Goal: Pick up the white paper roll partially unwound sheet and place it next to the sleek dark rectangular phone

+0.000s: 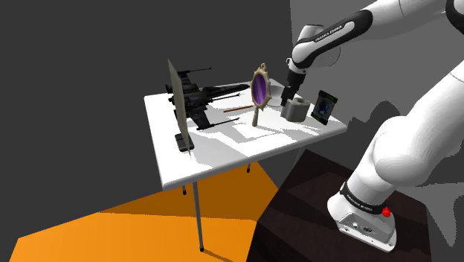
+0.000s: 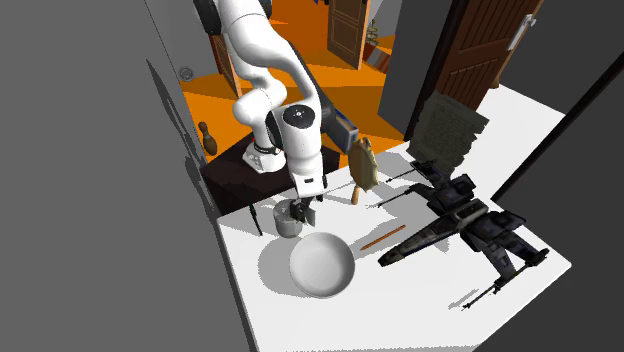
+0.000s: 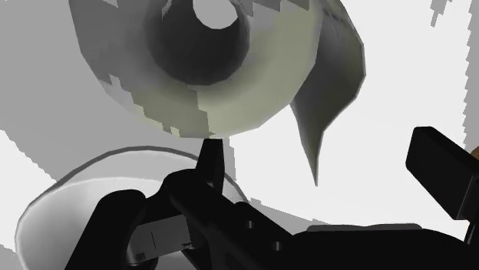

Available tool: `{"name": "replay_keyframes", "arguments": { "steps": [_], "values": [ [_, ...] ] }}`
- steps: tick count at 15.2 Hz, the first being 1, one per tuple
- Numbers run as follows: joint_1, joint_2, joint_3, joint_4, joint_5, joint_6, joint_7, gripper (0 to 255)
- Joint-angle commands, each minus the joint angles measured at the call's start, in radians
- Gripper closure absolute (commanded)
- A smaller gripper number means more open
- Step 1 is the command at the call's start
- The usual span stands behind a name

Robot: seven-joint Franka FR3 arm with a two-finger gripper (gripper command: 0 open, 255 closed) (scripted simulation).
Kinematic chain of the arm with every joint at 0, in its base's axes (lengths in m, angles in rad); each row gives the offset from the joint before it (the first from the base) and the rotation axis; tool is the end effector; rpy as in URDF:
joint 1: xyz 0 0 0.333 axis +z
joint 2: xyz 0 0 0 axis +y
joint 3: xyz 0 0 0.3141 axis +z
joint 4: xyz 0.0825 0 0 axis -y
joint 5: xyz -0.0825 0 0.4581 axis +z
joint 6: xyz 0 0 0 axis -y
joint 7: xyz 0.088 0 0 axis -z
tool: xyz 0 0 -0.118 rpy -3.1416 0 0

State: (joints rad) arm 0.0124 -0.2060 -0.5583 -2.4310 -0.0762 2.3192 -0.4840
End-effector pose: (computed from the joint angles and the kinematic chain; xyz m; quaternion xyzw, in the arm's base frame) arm 0.4543 -0.2706 0.3186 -0.9991 0.0029 -0.0413 0.0061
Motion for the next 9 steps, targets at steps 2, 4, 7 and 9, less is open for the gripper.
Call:
{"name": "replay_keyframes", "arguments": {
  "steps": [2, 4, 7, 9],
  "values": [
    [0.007, 0.037, -0.009, -0.017, 0.022, 0.050, -0.017, 0],
    [0.008, 0.044, -0.011, -0.019, 0.027, 0.059, -0.021, 0],
    [0.008, 0.044, -0.011, -0.019, 0.027, 0.059, -0.021, 0],
    [0.008, 0.044, -0.011, -0.019, 0.027, 0.059, -0.021, 0]
  ]
}}
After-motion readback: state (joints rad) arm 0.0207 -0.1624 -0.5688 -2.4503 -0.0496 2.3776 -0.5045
